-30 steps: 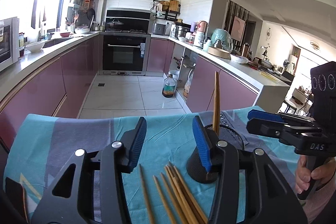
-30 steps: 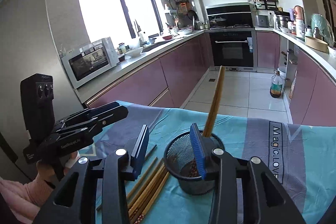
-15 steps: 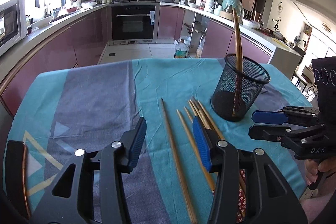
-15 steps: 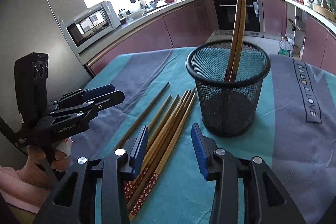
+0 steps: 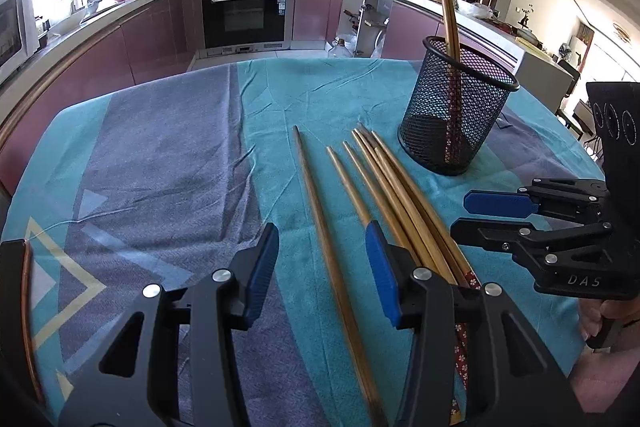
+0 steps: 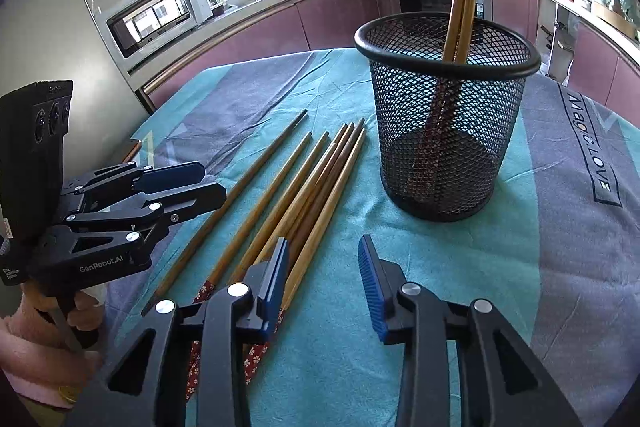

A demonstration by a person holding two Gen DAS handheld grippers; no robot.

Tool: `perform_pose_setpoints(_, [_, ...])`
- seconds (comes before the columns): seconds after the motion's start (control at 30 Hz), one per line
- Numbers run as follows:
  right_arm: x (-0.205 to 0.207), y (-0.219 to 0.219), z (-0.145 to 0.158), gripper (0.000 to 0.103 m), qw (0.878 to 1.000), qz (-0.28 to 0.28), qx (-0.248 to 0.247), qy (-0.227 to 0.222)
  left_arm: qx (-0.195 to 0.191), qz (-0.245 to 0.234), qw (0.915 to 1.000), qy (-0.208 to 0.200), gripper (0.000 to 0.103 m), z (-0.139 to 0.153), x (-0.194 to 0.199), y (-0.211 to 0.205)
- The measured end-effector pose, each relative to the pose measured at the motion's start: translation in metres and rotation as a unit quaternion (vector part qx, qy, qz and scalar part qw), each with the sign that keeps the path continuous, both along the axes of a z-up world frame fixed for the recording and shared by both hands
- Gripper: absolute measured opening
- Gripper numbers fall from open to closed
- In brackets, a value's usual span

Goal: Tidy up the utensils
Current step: 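Move the left tool back to the chopsticks and grasp another one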

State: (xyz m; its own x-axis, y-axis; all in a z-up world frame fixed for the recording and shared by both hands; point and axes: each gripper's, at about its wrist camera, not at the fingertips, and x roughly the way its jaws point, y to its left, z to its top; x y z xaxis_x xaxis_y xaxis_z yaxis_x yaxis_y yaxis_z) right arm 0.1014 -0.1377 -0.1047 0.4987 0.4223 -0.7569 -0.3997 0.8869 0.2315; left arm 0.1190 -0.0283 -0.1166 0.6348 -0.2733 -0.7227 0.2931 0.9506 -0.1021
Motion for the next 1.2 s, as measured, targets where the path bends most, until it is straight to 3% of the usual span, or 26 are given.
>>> perform_pose_setpoints(0.67, [0.005, 0.011, -0.007, 0.030, 1.000, -0.006, -0.030, -0.002, 0.011, -0.004, 0.9993, 0.036, 0.032, -0.010, 0.016, -0.020])
perform_pose_setpoints(0.83, [0.006, 0.010, -0.008, 0.029, 0.999, -0.009, -0.037, -0.004, 0.006, 0.004, 0.9992, 0.040, 0.023, -0.011, 0.015, -0.016])
perform_pose_setpoints(1.2, [0.017, 0.021, -0.008, 0.029, 0.998, -0.011, -0.063, -0.016, 0.013, 0.005, 0.9991, 0.040, 0.022, -0.012, 0.032, -0.020])
